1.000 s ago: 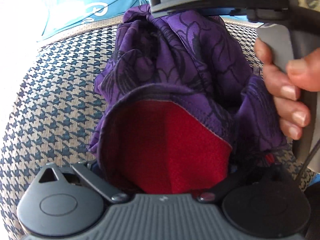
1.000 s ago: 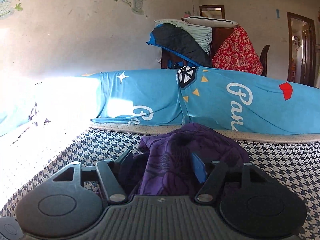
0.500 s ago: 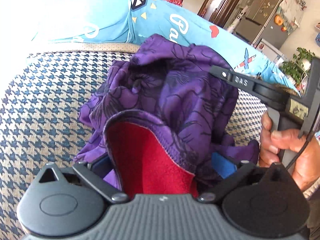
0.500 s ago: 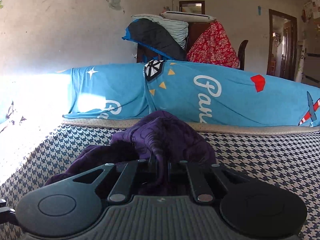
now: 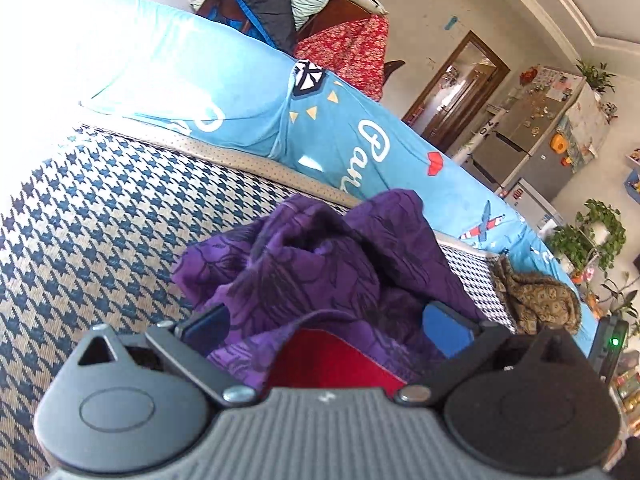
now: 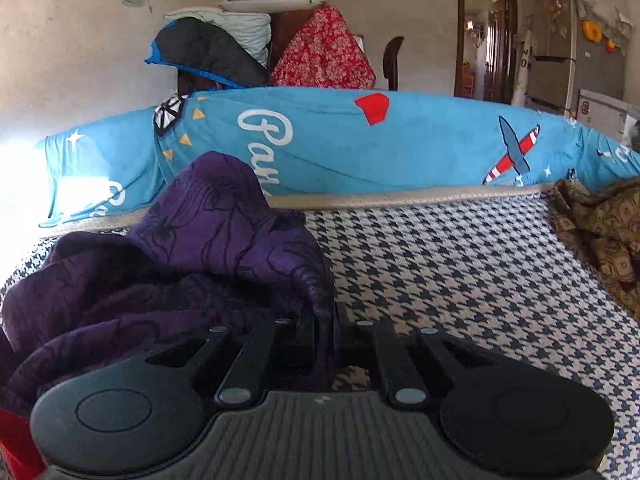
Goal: Fold clothes
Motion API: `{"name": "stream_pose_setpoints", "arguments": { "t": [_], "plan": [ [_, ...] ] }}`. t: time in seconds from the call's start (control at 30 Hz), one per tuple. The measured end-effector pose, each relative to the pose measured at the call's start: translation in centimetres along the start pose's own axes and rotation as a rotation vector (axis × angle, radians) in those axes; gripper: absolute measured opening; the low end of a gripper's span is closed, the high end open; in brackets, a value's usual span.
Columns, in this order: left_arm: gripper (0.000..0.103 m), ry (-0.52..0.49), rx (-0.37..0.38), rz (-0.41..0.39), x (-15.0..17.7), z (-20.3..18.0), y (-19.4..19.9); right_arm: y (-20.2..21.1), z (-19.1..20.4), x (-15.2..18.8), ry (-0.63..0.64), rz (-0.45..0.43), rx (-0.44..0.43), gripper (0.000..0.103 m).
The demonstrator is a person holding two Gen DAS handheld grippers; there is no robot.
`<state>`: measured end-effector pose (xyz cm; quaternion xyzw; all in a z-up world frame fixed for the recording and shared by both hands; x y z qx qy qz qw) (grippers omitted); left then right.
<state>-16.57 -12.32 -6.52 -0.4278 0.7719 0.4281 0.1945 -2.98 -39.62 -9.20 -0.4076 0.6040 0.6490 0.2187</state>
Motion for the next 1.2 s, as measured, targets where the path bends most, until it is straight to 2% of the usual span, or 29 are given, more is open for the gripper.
{"name": "stream_pose_setpoints", "arguments": {
  "t": [0.13, 0.23, 0.3, 0.33, 0.47, 0.63, 0.8, 0.87, 0.93, 1.03, 1.1, 1.2],
  "plan": [
    [0.103, -0.038, -0.068, 0.083, 1.9, 0.4, -2.2, -1.2, -1.8, 2.5, 0.007, 0.132, 0.019, 0.007],
    [0.103, -0.067, -0.118, 0.145, 3.3, 0.7, -3.8, -0.4, -2.5, 1.9, -0.017, 0.09, -0.005, 0.019],
    [0.103, -0.086, -0.152, 0.186, 4.3, 0.9, -4.9, 0.4, -3.0, 1.4, -0.036, 0.053, -0.024, 0.04],
    [0.103, -0.096, -0.169, 0.206, 4.7, 1.0, -5.4, 0.7, -3.2, 1.1, -0.045, 0.035, -0.033, 0.042],
    [0.103, -0.168, -0.21, 0.249, 6.2, 0.5, -6.1, 1.7, -3.0, -0.6, -0.077, -0.029, -0.083, 0.045],
    [0.103, -0.282, -0.243, 0.273, 7.7, -0.6, -6.2, 2.6, -2.5, -2.5, -0.047, -0.105, -0.087, 0.051],
    [0.103, -0.308, -0.238, 0.294, 8.3, -1.1, -5.8, 3.1, -4.7, -4.0, -0.128, -0.135, -0.078, 0.057],
    [0.103, -0.314, -0.235, 0.3, 8.6, -1.2, -5.7, 3.1, -5.0, -4.2, -0.146, -0.135, -0.101, 0.057],
    [0.103, -0.322, -0.233, 0.304, 8.9, -1.2, -5.6, 2.9, -4.2, -4.1, -0.129, -0.129, -0.134, 0.057],
    [0.103, -0.34, -0.23, 0.307, 9.2, -1.5, -5.3, 2.5, -1.4, -3.9, -0.035, -0.133, -0.183, 0.06],
    [0.103, -0.35, -0.228, 0.309, 9.4, -1.6, -5.1, 2.3, 0.8, -3.8, 0.036, -0.146, -0.21, 0.071],
    [0.103, -0.35, -0.222, 0.311, 9.6, -1.6, -4.9, 1.6, 3.9, -3.6, 0.136, -0.154, -0.242, 0.077]
  ]
}}
Point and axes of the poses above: each gripper's, at about its wrist camera, not at the fingertips, and y roughly against the way its jaws point, z to its left, x to its underside, the point moved 9 cm from there along -y, roughly the way its jaws point, and after that the axes turned 6 degrees about x, right-handed, at the moved point
